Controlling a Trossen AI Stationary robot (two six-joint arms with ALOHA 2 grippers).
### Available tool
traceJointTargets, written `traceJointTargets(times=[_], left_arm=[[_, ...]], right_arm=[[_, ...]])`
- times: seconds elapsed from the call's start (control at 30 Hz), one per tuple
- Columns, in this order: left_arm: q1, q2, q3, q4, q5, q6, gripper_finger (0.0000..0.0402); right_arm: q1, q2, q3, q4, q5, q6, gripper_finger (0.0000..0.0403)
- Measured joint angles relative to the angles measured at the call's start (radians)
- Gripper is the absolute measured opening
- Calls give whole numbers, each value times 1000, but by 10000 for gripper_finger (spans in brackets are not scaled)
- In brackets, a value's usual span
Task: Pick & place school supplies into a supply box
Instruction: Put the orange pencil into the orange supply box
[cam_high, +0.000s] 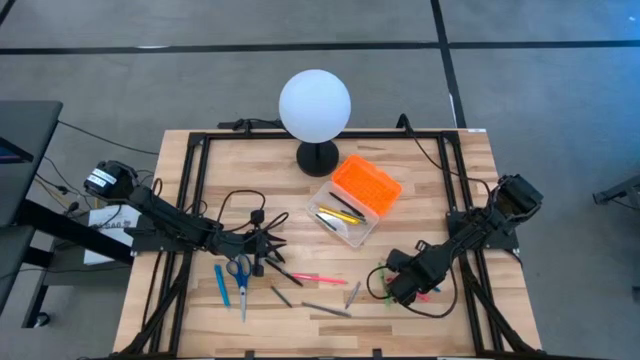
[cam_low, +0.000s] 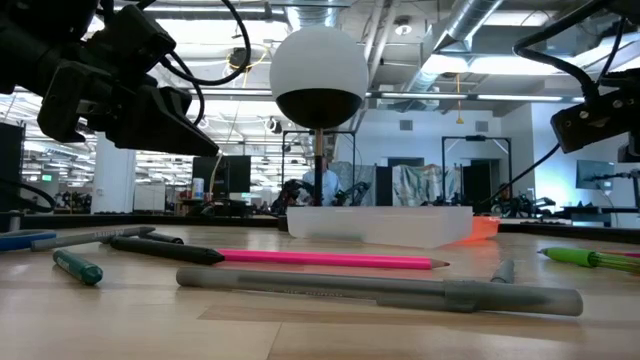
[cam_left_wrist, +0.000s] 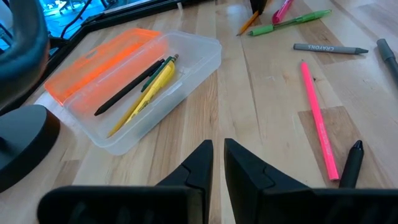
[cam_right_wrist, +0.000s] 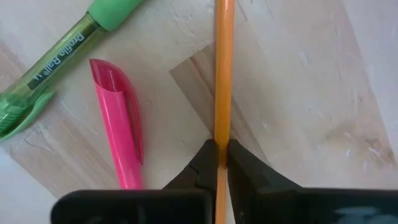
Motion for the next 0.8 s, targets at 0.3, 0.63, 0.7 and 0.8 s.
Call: traceJointTargets(times=[0.3, 0.63, 0.7, 0.8], left_arm=[[0, 0, 0, 0, 0, 0, 34], [0, 0, 0, -7, 0, 0, 34], [0, 0, 1, -14, 0, -2, 34], [0, 0, 1, -14, 0, -2, 34]], right_arm=[[0, 5, 17, -32, -7, -77, 4], [-1, 12, 104, -256, -26, -114, 1], [-3, 14, 121, -300, -21, -114, 1], [-12, 11, 161, -362, -17, -118, 1]])
